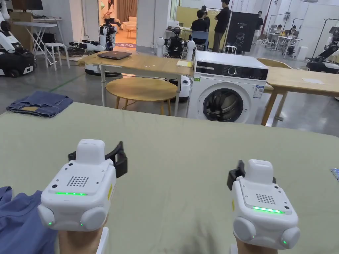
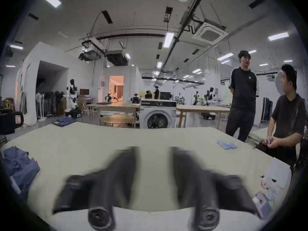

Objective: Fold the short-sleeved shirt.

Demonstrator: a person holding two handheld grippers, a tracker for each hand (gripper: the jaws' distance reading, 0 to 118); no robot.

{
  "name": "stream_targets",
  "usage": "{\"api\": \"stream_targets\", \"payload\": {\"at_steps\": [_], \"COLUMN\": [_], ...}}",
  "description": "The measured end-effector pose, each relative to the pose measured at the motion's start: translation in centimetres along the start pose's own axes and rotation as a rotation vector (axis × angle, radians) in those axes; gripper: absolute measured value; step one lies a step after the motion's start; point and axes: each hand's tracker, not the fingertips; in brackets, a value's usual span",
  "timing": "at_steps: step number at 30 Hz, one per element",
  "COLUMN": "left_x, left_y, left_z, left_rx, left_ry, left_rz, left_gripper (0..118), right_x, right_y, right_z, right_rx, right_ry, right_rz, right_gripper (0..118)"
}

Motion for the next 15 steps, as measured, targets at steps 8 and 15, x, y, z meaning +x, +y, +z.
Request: {"api": "stream_targets", "payload": {"at_steps": [8,15], "left_x": [0.9,0.8], "left_y": [0.1,0.2], "left_z": [-0.3,-0.3], "left_rx": [-0.024,-0.051], "left_ry": [0.003,-0.006], "left_rz": [-0.056,-0.081], "left_gripper": [0,0], "right_x": [0.2,-0.4], "right_y": [-0.4,0.1], "right_z": [0.6,1.5], "right_rx": [0.003,0.025], "right_ry": [0.008,0.030], "right_rz": [0.002,0.034], "right_gripper": [0,0]}}
